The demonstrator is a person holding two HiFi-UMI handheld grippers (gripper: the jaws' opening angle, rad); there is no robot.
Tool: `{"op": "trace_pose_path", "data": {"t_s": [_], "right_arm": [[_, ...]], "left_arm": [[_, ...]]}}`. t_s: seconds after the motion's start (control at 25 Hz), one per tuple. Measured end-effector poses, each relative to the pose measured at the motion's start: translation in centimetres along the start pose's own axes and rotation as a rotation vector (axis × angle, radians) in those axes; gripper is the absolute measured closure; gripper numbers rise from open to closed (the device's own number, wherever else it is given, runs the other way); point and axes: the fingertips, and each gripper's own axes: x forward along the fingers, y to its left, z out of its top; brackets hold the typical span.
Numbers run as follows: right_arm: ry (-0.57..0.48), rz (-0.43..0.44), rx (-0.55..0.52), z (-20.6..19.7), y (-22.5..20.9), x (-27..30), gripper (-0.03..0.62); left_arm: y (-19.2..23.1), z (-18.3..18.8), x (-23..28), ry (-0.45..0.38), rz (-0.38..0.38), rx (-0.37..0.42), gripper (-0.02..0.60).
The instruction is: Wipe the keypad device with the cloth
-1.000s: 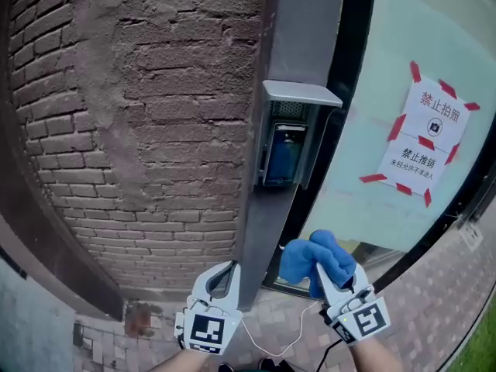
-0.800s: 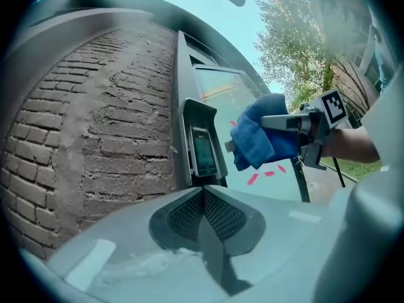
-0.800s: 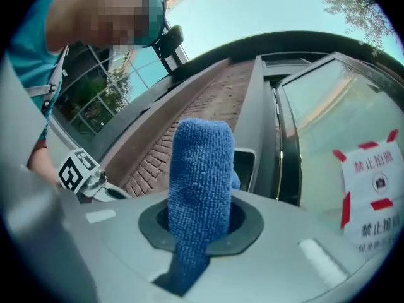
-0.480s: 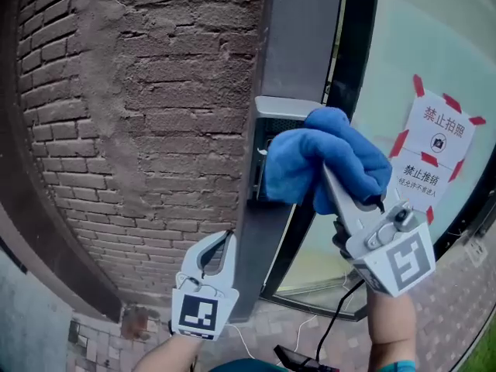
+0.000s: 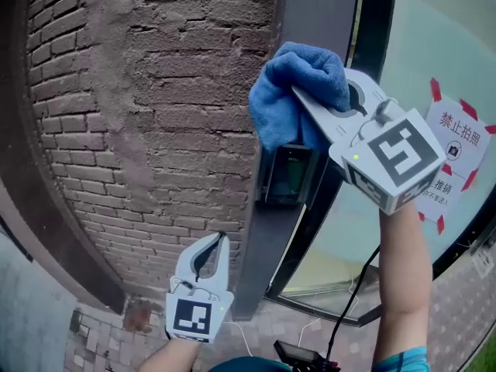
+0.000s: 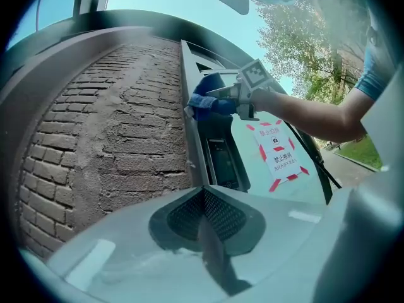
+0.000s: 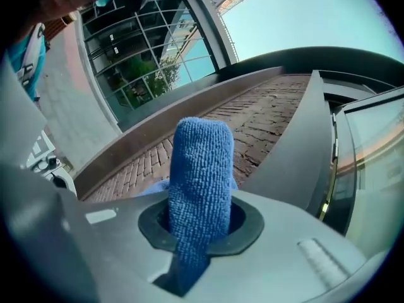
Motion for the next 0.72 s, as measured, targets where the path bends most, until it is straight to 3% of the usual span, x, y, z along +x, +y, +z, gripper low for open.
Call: {"op": "trace_pose_path", "data": {"t_s": [0.4,0.72], "right_arm": [[0.189,0.077,-0.108,-2.5,-0.5,1.4,0.548],[0.302,0.009,-0.084,-5.3,-3.4,-1.9,0.548]], "left_arm": [[-1.5,0.0,0.9,-0.002,-0.026,-0.01,0.592],[-4.1,-0.7,1.4,0.011,-0.081,-0.03,0.591]]}}
